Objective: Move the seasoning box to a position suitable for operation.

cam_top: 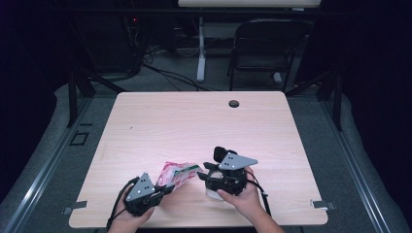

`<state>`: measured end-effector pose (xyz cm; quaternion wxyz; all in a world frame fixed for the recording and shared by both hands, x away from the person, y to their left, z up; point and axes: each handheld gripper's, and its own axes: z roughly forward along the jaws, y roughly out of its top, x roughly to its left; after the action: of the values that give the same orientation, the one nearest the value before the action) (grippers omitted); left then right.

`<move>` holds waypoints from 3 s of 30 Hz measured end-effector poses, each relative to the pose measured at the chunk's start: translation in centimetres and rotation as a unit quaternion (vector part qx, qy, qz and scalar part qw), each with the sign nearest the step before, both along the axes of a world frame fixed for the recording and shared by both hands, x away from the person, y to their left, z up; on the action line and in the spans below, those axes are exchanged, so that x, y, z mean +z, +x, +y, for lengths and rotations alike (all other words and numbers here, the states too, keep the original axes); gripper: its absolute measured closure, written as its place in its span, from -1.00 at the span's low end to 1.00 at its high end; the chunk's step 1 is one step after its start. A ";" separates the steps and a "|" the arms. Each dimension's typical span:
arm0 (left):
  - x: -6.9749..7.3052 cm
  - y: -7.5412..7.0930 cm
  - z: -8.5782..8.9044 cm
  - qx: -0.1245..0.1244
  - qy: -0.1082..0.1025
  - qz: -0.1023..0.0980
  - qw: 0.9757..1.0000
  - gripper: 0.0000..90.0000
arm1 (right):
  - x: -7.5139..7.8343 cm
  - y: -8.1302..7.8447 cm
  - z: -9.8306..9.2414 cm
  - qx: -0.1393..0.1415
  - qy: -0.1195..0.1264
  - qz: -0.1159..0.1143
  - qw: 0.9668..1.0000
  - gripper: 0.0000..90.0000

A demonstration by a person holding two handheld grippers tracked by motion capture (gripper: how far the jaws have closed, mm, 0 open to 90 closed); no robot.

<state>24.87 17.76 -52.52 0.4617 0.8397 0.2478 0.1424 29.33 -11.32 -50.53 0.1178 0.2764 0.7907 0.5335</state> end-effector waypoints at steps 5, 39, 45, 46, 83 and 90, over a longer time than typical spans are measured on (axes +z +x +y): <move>-0.1 0.1 0.3 0.006 -0.006 0.001 1.000 1.00 | -0.3 0.6 1.0 0.012 -0.006 0.004 1.000 0.35; 0.0 0.4 1.7 0.042 -0.022 0.001 0.999 1.00 | -0.1 0.7 3.1 0.039 -0.032 0.018 0.999 1.00; 0.3 1.2 1.9 0.059 -0.014 -0.007 0.998 1.00 | 0.4 0.8 3.1 0.043 -0.017 0.020 0.999 1.00; 0.3 1.3 1.9 0.064 -0.012 -0.008 0.998 1.00 | 0.6 0.7 3.1 0.043 -0.016 0.018 0.999 1.00; -0.2 1.5 2.5 0.048 -0.015 0.005 0.999 1.00 | 0.4 1.8 5.0 0.068 -0.034 -0.009 0.997 0.60; -0.3 1.6 2.3 0.050 -0.015 0.006 0.999 1.00 | 0.3 1.8 5.0 0.076 -0.045 0.008 0.996 0.93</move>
<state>26.47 20.05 -52.78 0.4653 0.8198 0.2949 0.1563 31.09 -6.35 -50.20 0.0830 0.2146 0.8334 0.5025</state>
